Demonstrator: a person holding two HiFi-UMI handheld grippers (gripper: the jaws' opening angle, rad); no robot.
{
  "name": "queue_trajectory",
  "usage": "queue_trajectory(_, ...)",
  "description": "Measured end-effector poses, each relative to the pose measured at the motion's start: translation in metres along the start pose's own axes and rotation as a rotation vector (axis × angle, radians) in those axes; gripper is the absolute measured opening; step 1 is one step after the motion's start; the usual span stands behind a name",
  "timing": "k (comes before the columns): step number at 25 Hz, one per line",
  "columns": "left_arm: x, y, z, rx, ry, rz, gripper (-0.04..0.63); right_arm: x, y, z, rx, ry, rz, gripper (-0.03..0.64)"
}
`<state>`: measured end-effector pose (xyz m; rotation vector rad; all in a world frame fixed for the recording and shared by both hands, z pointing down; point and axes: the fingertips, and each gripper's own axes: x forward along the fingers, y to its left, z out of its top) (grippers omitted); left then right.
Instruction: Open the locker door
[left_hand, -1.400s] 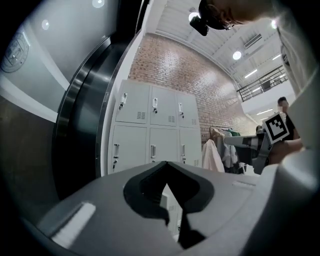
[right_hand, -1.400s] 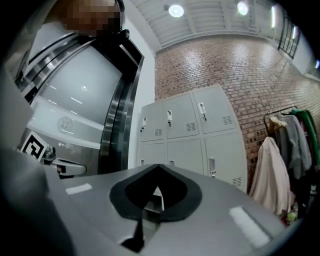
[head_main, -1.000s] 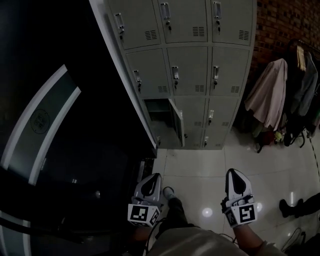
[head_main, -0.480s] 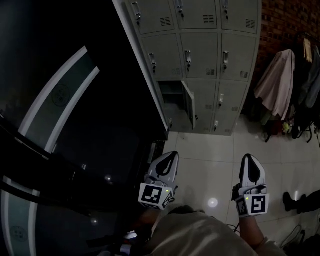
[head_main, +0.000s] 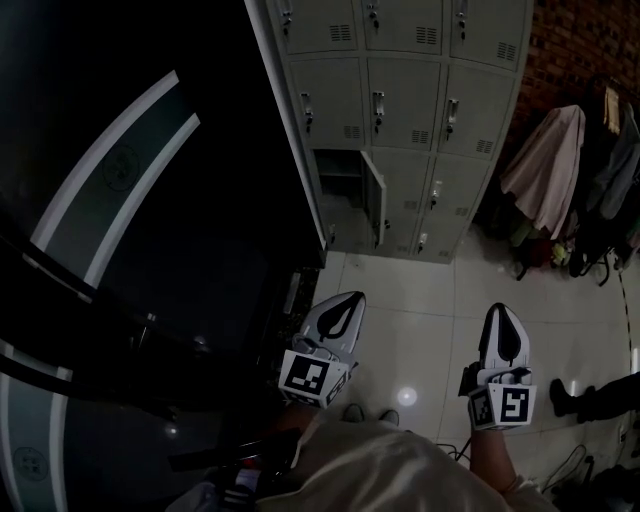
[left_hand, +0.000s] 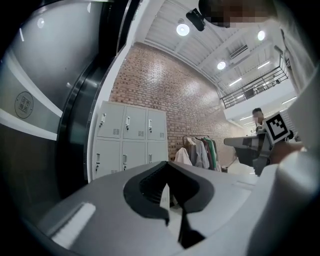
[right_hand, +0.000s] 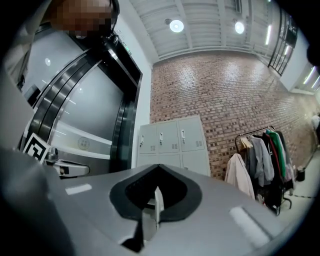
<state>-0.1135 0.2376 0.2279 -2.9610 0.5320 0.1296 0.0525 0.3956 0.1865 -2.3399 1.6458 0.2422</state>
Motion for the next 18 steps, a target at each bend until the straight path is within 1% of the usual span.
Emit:
queue_trajectory(3,-0.005,-0.001,0.001,-0.004,-0.006,-0.015,0.060,-0.004,0.003,-0.005,0.000,0.011,-0.006,0.000)
queue_trajectory(8,-0.014,0.004,-0.006,-0.022,-0.001,-0.008,0.060,-0.003,0.009,-0.008,0.007,0.018,-0.004,0.000)
queue_trajectory(12,-0.018,0.004,-0.004,-0.032,-0.006,-0.011,0.060,-0.007,0.013,-0.014,0.017,0.036,0.001,0.000)
queue_trajectory(18,-0.026,0.006,-0.009,-0.029,0.002,-0.021,0.060,-0.010,0.023,-0.015,0.015,0.030,0.005,0.000)
